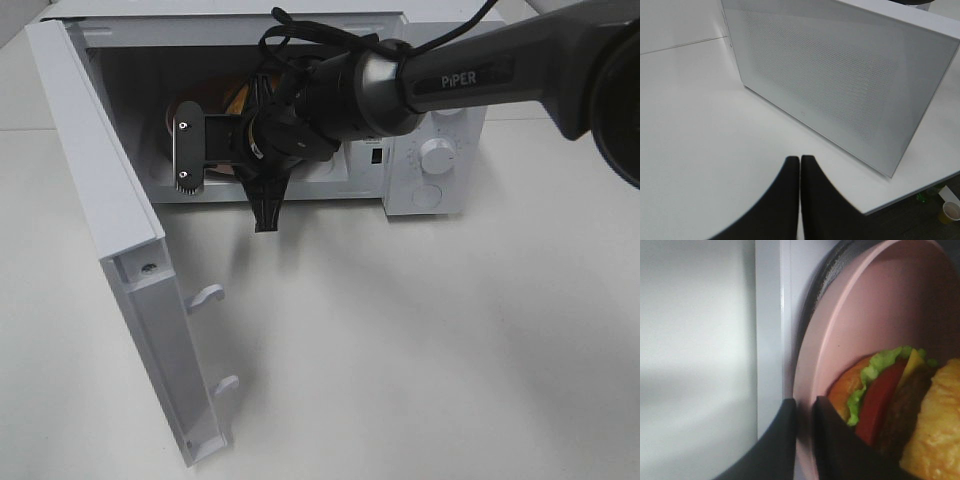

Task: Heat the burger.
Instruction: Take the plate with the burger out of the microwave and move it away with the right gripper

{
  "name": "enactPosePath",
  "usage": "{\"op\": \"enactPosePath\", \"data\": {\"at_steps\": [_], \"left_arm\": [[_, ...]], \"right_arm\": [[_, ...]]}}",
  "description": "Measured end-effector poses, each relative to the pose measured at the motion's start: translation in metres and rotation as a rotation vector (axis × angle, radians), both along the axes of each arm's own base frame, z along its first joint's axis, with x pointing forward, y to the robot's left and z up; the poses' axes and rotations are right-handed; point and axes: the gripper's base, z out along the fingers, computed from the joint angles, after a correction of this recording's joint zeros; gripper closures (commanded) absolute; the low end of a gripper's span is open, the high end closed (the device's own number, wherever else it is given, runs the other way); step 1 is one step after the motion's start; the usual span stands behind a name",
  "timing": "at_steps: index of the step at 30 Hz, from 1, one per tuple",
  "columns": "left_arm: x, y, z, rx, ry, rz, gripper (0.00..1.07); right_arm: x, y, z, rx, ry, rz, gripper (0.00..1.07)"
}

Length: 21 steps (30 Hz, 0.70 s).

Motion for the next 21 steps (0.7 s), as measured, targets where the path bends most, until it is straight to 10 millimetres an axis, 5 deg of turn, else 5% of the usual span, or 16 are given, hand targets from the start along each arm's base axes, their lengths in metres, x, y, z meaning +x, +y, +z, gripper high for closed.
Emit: {"op": "enactPosePath", "data": {"at_steps": [21], "left_arm": [[0.000,0.000,0.000,0.000,0.000,0.000,1.06]], "right_arm": [[-0.025,0.009,0.032,-0.088,0.014,0.099,1.07]]}}
